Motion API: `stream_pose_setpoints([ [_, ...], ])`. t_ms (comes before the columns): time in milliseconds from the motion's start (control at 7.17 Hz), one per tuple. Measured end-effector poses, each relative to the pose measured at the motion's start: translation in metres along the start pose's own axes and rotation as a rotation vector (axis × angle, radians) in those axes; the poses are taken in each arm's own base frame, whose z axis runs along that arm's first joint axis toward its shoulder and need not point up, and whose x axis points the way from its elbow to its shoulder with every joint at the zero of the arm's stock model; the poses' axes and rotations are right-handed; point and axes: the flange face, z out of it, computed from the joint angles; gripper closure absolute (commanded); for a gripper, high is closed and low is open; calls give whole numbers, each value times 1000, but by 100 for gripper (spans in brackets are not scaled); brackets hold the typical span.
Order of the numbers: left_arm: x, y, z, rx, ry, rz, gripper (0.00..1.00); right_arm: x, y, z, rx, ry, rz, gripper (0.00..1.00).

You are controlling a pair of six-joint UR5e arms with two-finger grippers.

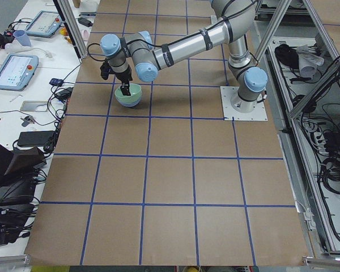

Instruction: Stack green bowl on blue bowl

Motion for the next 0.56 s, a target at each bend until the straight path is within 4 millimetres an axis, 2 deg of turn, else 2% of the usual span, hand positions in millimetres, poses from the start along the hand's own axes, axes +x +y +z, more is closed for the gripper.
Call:
stream_pose_setpoints([
  [279, 53, 21, -43, 50, -23, 31, 0, 0, 0, 0, 0, 0, 0, 0],
  [558, 93, 54, -78, 55, -45, 68, 0, 0, 0, 1, -1, 0, 0, 0],
])
